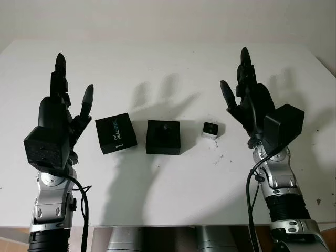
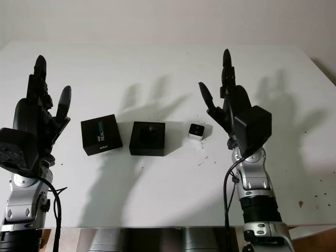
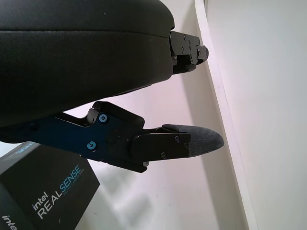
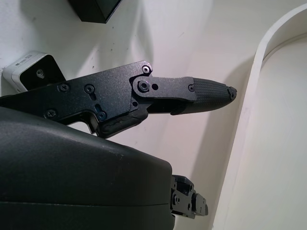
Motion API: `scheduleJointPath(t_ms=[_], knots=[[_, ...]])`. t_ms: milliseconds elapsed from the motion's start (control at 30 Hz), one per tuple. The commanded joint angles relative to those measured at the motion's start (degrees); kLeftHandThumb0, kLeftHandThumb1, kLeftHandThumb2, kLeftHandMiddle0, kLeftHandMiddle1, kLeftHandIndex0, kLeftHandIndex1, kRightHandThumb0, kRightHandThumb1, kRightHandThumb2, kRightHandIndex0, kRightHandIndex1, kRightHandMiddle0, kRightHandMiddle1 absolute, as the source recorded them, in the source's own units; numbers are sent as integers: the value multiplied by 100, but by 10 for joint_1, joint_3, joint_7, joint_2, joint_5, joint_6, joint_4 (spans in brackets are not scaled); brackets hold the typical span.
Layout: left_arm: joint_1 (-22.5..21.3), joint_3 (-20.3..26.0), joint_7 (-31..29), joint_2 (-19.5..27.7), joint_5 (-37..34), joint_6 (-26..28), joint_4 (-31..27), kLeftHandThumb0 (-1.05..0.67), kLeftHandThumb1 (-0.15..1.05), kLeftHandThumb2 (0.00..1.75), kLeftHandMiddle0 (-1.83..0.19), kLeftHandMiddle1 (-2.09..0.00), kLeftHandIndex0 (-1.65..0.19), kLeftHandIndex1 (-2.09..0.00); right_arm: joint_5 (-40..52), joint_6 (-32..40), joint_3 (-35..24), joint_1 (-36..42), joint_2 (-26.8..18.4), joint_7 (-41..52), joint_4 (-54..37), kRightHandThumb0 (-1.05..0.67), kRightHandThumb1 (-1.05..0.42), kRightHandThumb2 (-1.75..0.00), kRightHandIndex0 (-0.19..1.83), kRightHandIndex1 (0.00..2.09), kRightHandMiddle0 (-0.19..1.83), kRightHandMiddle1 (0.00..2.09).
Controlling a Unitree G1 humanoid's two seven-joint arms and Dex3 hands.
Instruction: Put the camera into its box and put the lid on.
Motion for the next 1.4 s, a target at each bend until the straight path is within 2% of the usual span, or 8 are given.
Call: scheduleJointPath(t_ms=[0,267,400,567,700,833,1067,1367], knots=[[9,-3,-4,-2,-1,-1,-12,-60,105,44,0,-5,5,-7,6,-1,-6,1,3,4,-12,-73,-105,-42,-19,0,-19,3],[15,-4,-16,-1,-12,11,-30,-59,105,44,1,-5,6,-6,-17,-22,2,-6,1,-4,6,-73,-105,-38,-15,4,-14,6],[15,-4,-20,0,-10,10,-32,-58,105,46,2,-5,6,-6,-3,-48,-9,-20,-10,16,23,-71,-105,-22,-8,7,-7,8],[15,-4,-19,4,-1,16,-40,-60,105,45,0,-6,5,-6,22,-2,-23,-62,-60,78,18,-62,-100,-6,7,12,10,12],[15,-3,-22,6,0,26,-50,-59,105,46,1,-5,6,-6,-25,-14,-6,-102,-122,114,49,-51,-93,-4,26,19,25,17],[13,-3,-21,5,2,24,-48,-59,105,46,0,-5,6,-6,-83,-84,18,-141,-168,121,110,-43,-87,-4,39,20,36,17],[10,-4,-22,8,5,25,-44,-59,105,46,1,-5,5,-6,-212,-166,84,-196,-225,82,216,-47,-87,-5,43,17,45,18],[13,-3,-19,7,5,37,-59,-59,105,46,0,-6,5,-6,-290,-217,145,-231,-255,66,278,-30,-88,-6,35,8,42,12]])
